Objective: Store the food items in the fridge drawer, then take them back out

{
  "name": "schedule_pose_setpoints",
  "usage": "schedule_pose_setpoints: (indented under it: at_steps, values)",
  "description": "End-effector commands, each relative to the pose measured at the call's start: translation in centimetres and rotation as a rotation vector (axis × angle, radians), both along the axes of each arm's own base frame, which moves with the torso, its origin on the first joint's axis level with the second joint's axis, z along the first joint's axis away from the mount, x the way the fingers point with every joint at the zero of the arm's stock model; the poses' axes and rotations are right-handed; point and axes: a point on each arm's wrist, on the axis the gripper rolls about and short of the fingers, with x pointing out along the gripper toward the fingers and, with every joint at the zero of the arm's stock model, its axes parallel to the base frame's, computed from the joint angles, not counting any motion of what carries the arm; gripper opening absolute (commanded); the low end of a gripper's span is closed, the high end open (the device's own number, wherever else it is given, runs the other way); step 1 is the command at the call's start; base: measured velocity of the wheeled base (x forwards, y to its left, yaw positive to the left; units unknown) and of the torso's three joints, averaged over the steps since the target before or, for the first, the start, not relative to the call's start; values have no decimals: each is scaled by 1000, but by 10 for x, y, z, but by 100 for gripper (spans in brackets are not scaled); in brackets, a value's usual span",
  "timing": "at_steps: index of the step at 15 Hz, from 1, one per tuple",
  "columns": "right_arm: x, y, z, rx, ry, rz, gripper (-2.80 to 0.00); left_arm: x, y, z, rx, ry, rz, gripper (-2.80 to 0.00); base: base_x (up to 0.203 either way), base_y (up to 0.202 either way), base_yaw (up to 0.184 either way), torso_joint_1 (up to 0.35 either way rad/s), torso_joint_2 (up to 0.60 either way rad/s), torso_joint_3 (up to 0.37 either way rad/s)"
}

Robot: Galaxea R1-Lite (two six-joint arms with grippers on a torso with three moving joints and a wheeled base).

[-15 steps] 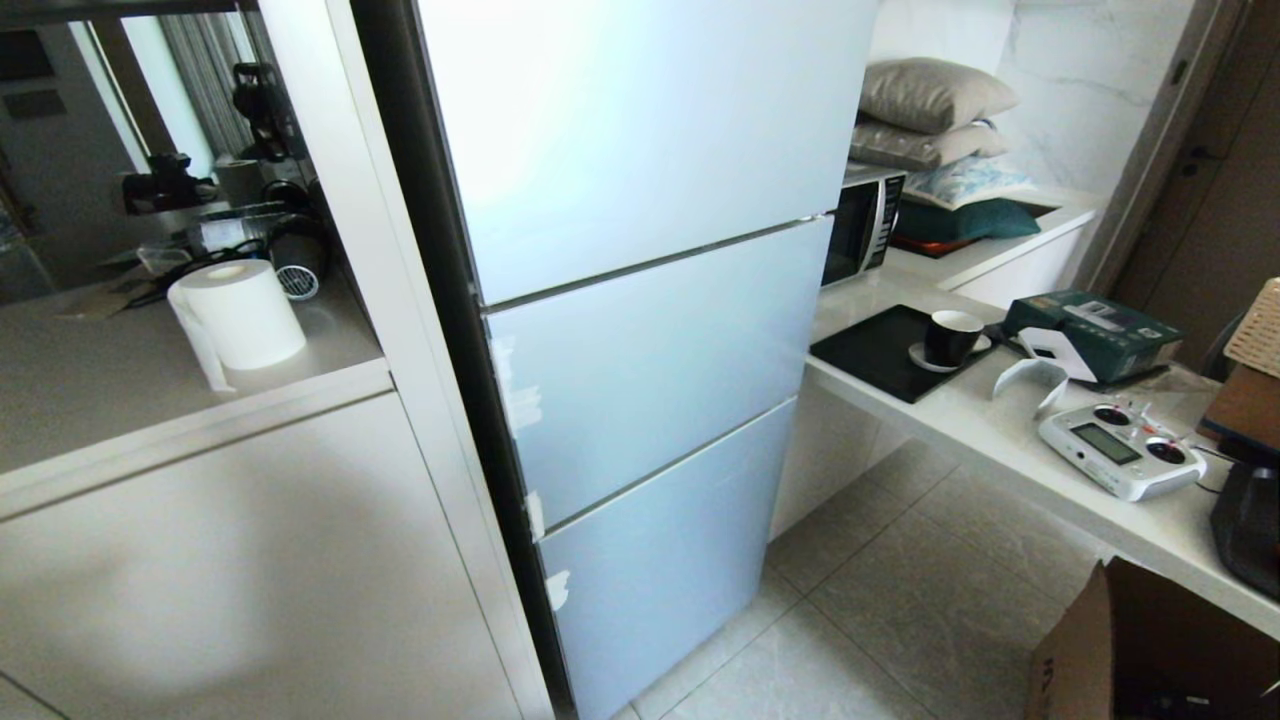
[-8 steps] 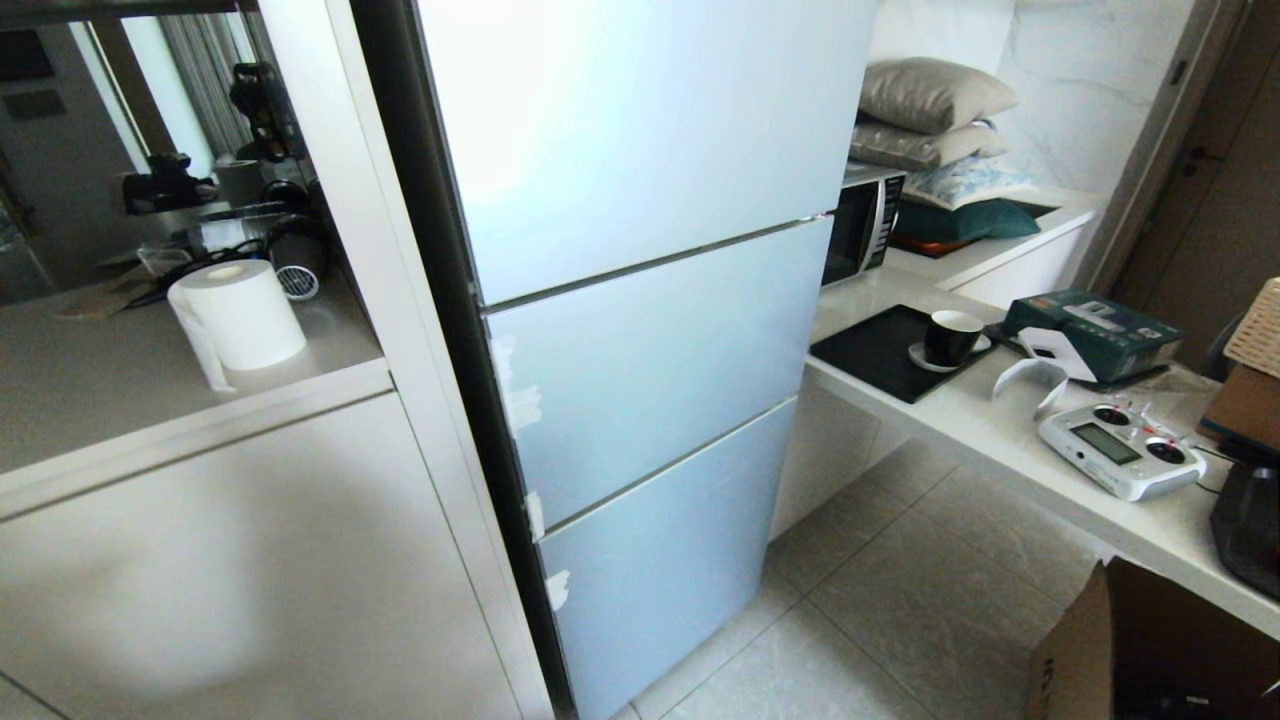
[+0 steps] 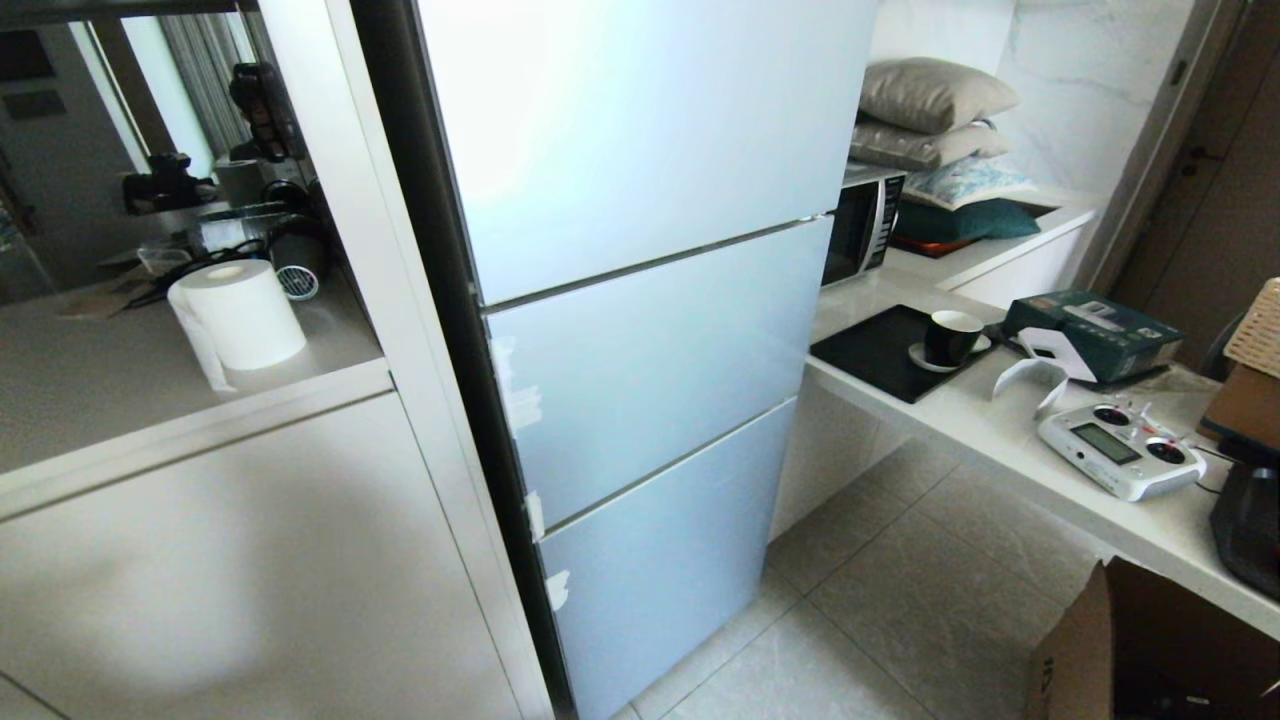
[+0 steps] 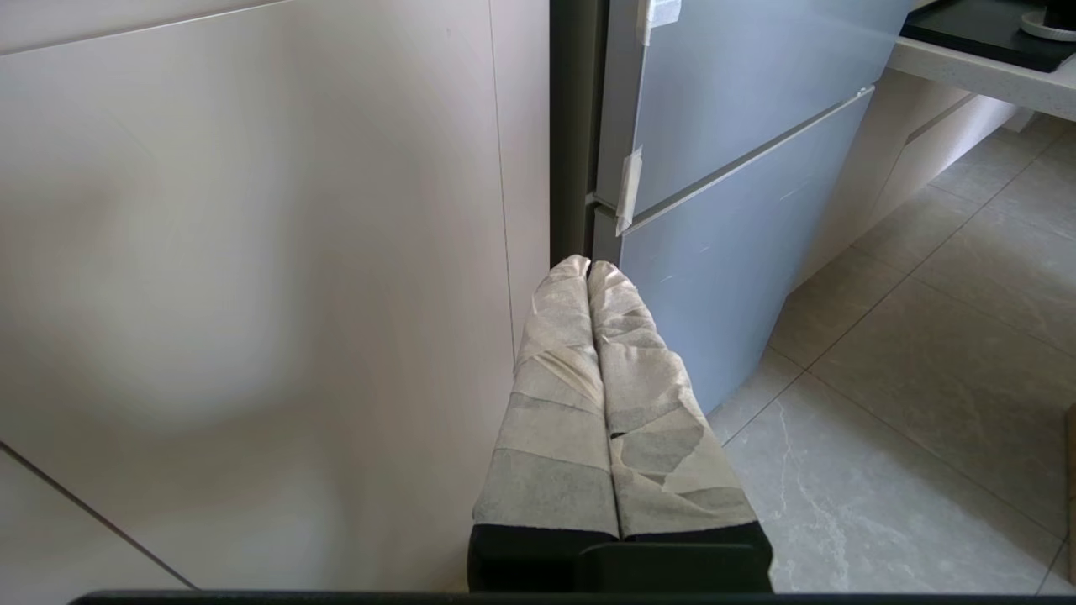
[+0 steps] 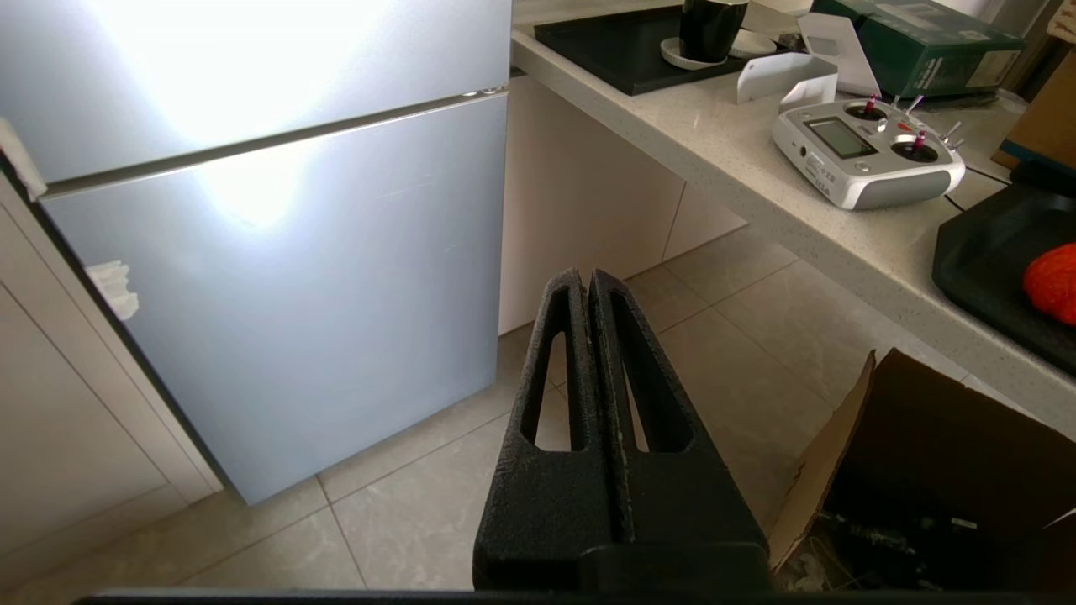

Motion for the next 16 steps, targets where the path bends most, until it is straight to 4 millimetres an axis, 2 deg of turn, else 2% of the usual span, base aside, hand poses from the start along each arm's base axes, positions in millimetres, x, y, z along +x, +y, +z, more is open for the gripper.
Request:
schedule_pose_setpoints:
  at_steps: [1,16]
  values:
    - [0,0,0,-12,2,3,-280,0,0,0,0,2,1,-280,0,0,0,0,0,0]
    - [0,0,0,-48,1,10,-280,0,0,0,0,3,1,-280,0,0,0,0,0,0]
